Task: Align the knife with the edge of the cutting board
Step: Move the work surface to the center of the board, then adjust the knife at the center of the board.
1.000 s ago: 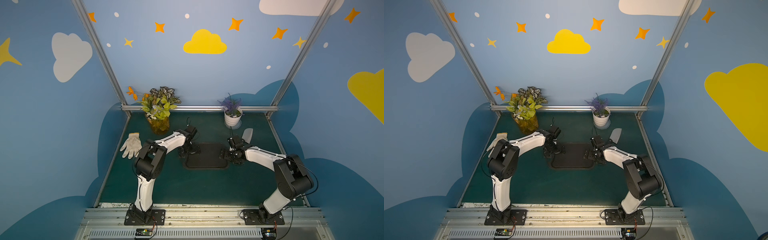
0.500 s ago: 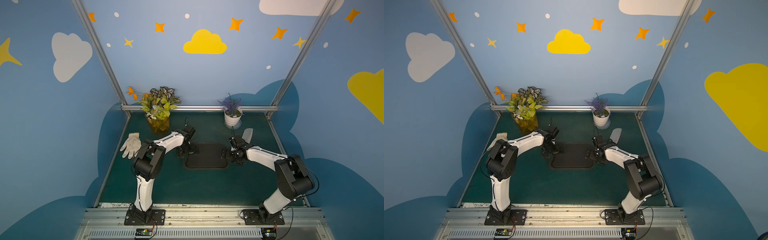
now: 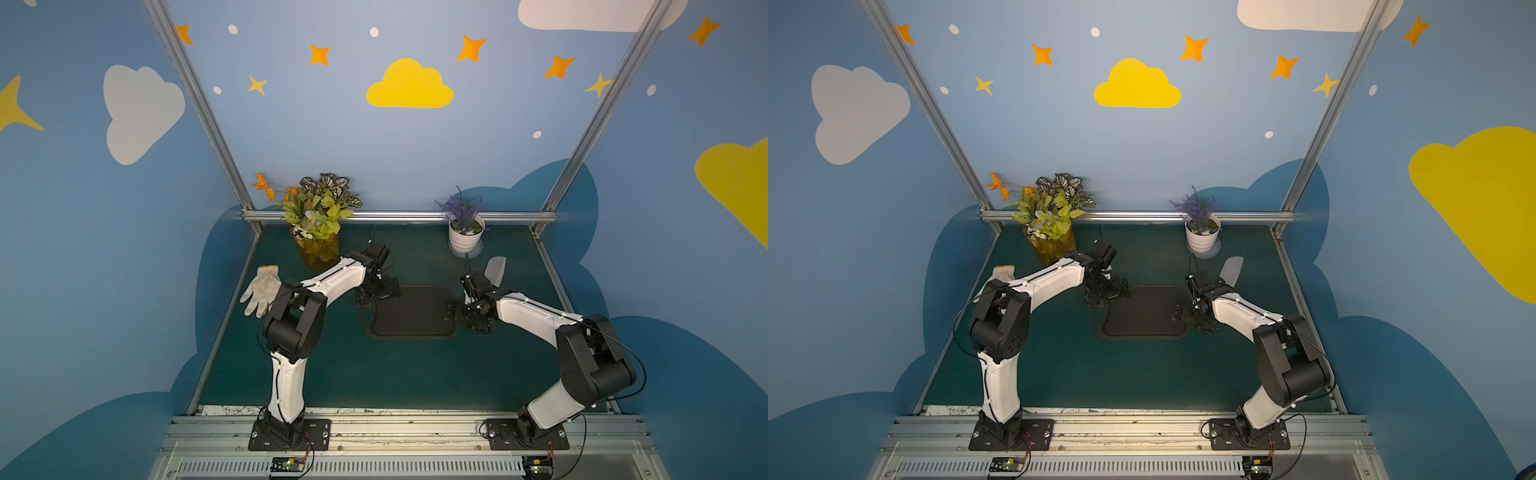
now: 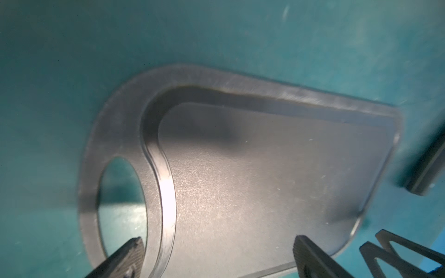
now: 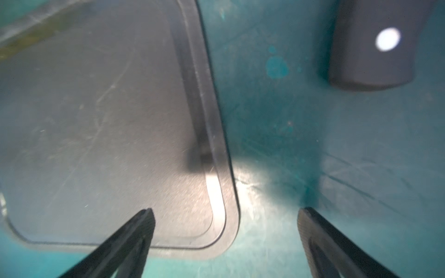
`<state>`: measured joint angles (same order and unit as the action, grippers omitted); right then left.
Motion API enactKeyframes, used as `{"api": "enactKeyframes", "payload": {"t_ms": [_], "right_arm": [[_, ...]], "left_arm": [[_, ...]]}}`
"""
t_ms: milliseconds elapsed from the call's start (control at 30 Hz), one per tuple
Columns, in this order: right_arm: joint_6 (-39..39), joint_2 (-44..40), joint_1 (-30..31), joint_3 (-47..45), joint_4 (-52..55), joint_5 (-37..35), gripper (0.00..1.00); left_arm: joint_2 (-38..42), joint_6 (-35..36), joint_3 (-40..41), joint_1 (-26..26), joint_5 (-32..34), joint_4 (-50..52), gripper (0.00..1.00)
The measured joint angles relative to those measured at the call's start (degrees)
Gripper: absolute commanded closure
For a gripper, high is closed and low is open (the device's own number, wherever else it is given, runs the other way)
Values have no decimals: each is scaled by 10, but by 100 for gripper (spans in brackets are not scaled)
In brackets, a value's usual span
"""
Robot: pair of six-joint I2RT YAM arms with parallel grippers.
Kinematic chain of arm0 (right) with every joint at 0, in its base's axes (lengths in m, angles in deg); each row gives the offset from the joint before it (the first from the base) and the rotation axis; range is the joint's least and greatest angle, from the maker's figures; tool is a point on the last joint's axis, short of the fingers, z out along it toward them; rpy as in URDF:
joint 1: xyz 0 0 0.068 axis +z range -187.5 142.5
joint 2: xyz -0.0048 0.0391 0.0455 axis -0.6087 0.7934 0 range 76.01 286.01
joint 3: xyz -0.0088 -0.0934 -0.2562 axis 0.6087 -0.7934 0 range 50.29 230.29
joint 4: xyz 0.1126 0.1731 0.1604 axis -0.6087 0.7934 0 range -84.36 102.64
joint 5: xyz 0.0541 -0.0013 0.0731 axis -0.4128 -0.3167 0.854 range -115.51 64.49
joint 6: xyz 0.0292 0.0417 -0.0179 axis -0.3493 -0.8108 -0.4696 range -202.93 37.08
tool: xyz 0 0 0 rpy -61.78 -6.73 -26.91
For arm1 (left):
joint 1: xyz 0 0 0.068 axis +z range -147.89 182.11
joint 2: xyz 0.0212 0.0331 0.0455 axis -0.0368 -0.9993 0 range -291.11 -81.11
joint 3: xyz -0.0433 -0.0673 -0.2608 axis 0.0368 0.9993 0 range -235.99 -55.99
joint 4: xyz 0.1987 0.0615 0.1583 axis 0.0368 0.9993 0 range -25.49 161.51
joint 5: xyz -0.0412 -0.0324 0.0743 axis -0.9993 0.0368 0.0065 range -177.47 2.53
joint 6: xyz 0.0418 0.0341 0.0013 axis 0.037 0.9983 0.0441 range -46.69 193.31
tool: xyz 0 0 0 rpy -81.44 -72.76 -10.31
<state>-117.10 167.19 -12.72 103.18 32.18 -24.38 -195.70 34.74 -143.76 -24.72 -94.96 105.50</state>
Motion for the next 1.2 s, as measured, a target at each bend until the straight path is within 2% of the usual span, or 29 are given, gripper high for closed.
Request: {"api": "enactKeyframes", "payload": {"t_ms": [233, 433, 600, 800, 967, 1200], "right_arm": [[7, -54, -12, 26, 39, 5, 2], [21, -94, -49, 71, 84, 5, 2], [28, -113, -90, 111, 123, 7, 2], [35, -108, -107, 141, 156, 3, 2], [33, -68, -109, 196, 187, -20, 2], [18, 7, -112, 257, 208, -47, 3]], "left_arm": [[76, 5, -3, 17, 17, 15, 0], [160, 27, -12, 26, 15, 19, 0], [217, 66, -33, 25, 10, 26, 0], [284, 136, -33, 24, 19, 26, 0], [369, 177, 37, 16, 41, -5, 0], [459, 221, 166, -29, 60, -83, 0]]}}
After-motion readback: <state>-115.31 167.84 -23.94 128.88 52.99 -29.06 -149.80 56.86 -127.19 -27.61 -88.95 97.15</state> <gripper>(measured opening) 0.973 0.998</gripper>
